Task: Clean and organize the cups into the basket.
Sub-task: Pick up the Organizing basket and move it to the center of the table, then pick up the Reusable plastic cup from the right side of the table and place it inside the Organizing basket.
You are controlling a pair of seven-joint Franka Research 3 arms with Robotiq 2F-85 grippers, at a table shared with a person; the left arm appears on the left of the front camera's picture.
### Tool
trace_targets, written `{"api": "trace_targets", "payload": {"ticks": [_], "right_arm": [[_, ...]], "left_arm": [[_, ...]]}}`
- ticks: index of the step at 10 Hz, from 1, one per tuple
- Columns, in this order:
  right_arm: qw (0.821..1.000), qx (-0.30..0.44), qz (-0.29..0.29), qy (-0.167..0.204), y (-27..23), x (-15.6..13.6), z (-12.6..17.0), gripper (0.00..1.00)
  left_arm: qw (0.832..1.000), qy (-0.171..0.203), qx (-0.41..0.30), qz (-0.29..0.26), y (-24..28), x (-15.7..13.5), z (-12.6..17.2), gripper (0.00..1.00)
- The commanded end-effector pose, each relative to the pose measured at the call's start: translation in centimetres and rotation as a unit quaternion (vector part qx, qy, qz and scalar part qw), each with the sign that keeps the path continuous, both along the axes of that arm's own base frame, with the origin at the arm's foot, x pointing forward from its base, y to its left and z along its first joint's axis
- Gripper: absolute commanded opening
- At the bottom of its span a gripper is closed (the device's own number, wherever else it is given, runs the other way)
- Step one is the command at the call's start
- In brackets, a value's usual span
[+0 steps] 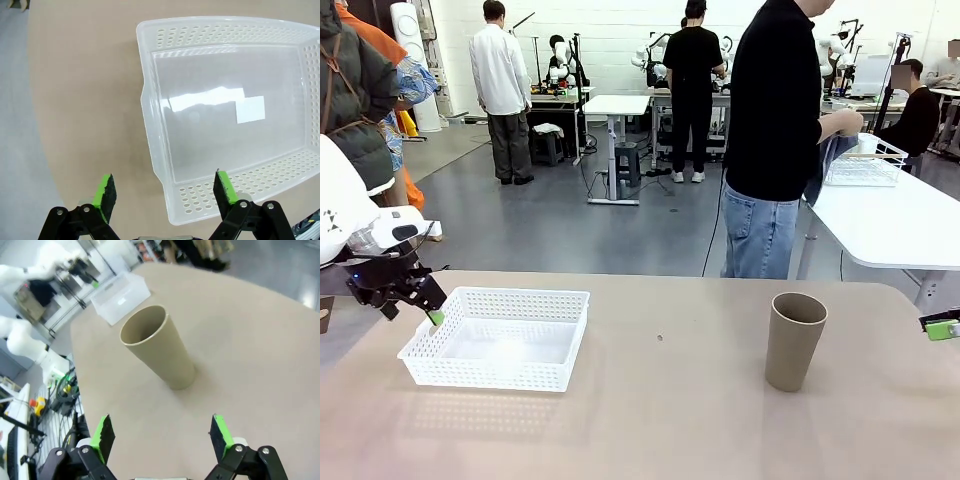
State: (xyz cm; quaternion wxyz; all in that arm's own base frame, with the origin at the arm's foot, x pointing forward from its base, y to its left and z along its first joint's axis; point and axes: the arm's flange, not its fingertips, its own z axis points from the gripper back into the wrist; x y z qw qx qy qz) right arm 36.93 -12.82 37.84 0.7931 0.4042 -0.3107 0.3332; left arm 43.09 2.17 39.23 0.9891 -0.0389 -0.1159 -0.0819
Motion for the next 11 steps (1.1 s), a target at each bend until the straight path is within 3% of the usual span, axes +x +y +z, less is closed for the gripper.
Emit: {"api": "trace_targets", "payload": {"ticks": [1,5,9,11], "right_arm": [[0.993,-0.024,0.09,-0.077,1.6,1.4,-0.7,1.0],[0.991,-0.033,0.113,-0.07,4.2,5.9,-4.7,1.0],[0.99,-0.033,0.116,-0.068,5.5,7.9,-6.3,1.0],[0.986,-0.033,0.134,-0.094,6.8,8.8,-6.8,1.0]], "left_arm": [[1.0,0.002,-0.003,-0.002,0.0,0.1,0.3,1.0],[1.0,0.002,-0.003,-0.002,0.0,0.1,0.3,1.0],[1.0,0.002,-0.003,-0.002,0.0,0.1,0.3,1.0],[1.0,0.002,-0.003,-0.002,0.0,0.1,0.3,1.0]]}}
